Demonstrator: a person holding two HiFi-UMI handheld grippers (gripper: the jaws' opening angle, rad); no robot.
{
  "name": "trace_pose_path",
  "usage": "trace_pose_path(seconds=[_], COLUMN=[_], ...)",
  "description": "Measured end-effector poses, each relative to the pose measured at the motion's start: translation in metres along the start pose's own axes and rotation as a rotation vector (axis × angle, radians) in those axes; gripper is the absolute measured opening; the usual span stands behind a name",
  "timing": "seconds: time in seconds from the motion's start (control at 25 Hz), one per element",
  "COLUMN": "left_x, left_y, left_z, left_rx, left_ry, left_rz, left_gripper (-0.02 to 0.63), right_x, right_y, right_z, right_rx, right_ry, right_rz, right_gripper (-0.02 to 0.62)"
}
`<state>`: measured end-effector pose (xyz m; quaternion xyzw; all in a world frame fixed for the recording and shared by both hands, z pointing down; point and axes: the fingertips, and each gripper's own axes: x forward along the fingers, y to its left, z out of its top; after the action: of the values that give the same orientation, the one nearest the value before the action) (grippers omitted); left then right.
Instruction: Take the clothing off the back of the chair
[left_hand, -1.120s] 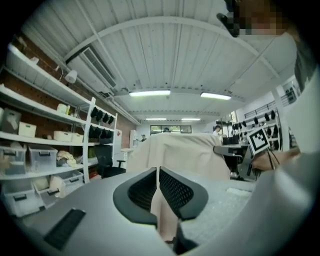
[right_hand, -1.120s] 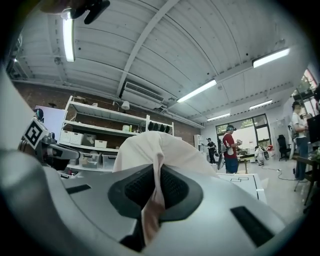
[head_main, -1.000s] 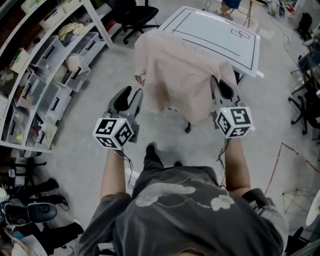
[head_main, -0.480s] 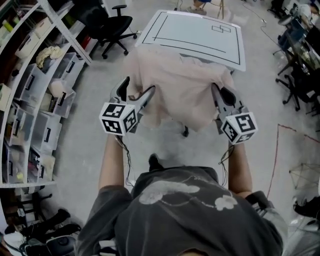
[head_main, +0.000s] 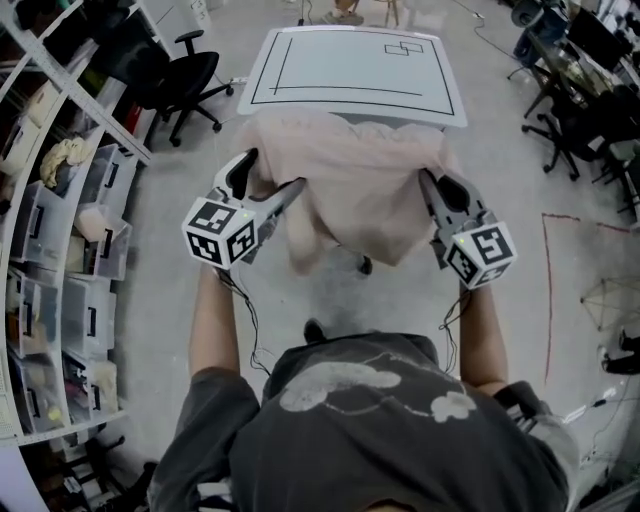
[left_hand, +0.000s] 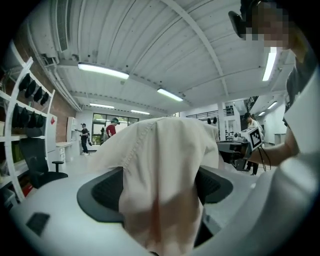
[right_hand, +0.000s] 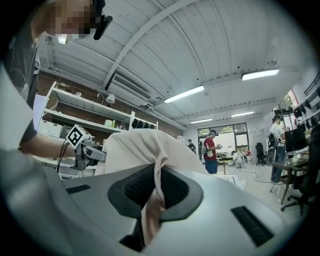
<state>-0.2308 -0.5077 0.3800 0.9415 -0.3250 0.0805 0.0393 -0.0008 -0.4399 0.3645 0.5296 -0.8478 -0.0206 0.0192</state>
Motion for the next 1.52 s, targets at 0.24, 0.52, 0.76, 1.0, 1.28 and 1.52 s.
trace_pose_path(seconds=[0.24, 0.52, 0.76, 1.0, 1.28, 1.52], left_x=[0.003, -0.021, -0.024, -0.024, -0.035, -0.048], left_y=[-0.012, -0.022, -0.029, -0.033, -0.052, -0.084], left_z=[0.0, -0.002, -0.004, -0.012, -0.026, -0.041], left_rx=[0.065, 0.143, 0.122, 0.064, 0.021, -0.026], left_ry=[0.014, 0.001, -0.015, 0.021, 0.074, 0.084], left_rz=[-0.063, -0.011, 0.039, 0.153, 0.274, 0.357], left_gripper=[0.274, 0.061, 0.006, 0.006, 0.006, 0.006], right_x=[-0.005, -0.009, -0.012, -0.021, -0.036, -0.053], right_y=[-0.001, 0.002, 0.002, 0.006, 0.008, 0.007], right_z=[0.001, -0.001, -0.003, -0.008, -0.02, -0.038], right_rx=[0.003, -0.009, 0.021, -0.012, -0.02, 0.017], right_ry=[0.007, 0.006, -0.013, -0.002, 0.027, 0.066], right_rz=[-0.031, -0.026, 0.044, 0.113, 0.18, 0.263], right_gripper=[0.014, 0.015, 0.012, 0.009, 0.005, 0.004])
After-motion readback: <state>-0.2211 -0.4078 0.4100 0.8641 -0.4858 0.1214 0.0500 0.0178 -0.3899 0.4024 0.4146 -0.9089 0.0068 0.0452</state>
